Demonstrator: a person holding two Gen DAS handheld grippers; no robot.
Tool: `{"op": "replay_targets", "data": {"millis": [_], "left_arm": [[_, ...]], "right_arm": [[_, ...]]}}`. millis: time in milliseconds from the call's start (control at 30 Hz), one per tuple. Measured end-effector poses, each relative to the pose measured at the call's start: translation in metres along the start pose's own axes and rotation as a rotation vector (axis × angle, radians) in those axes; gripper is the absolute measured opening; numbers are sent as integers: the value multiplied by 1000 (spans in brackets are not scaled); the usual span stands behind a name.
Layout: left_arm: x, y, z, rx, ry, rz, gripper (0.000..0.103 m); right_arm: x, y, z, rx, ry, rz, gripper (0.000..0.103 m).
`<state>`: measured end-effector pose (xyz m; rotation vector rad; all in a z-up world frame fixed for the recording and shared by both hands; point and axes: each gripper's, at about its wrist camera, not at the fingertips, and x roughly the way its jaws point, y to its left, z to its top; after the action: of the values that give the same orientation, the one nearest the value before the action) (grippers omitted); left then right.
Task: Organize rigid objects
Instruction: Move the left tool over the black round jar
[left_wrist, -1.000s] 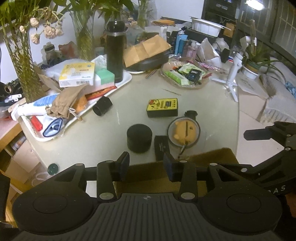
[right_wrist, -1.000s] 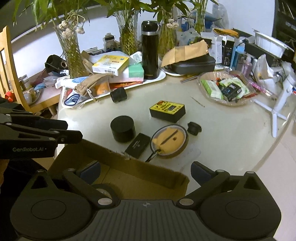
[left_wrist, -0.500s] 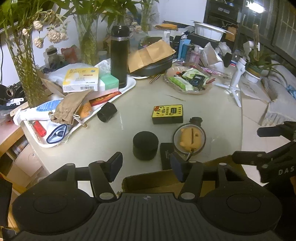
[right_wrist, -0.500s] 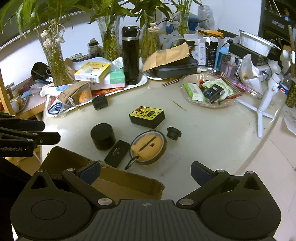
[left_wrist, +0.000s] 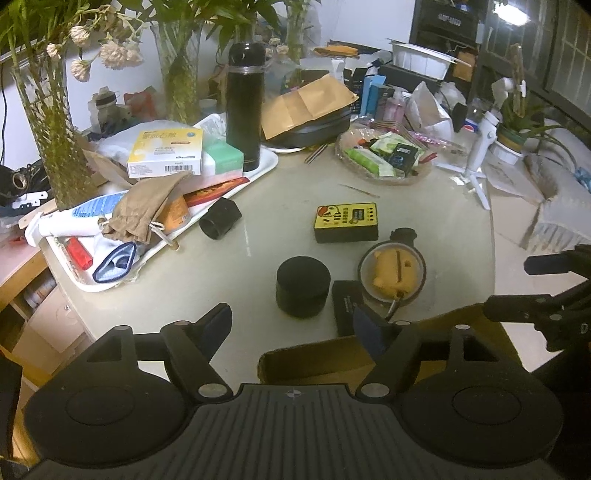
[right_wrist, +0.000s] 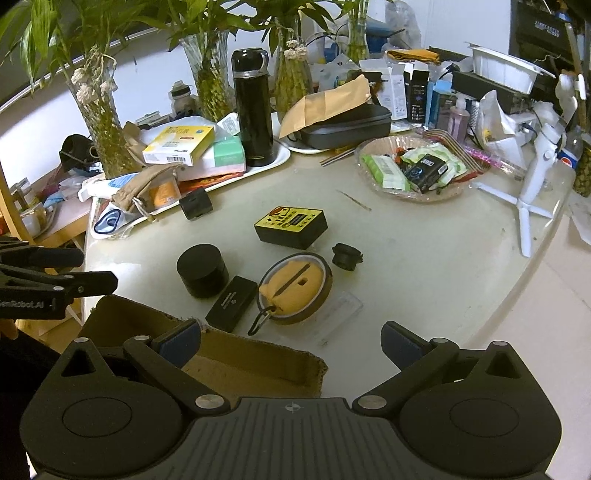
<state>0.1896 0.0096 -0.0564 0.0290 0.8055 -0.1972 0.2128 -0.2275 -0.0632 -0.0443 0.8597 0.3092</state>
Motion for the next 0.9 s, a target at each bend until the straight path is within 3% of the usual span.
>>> {"op": "replay_targets", "data": {"millis": [133,500,900], "left_arm": [[4,-1,2,25,-29,7,72],[26,-4,11,56,-8,-12,73],[73,-5,18,70,102,-25,73]], "right_arm": [[2,-1,0,0,-11,15,103],[12,-7,0,8,-23,37,103],[33,-16,-15,29,-34,44,103]]}}
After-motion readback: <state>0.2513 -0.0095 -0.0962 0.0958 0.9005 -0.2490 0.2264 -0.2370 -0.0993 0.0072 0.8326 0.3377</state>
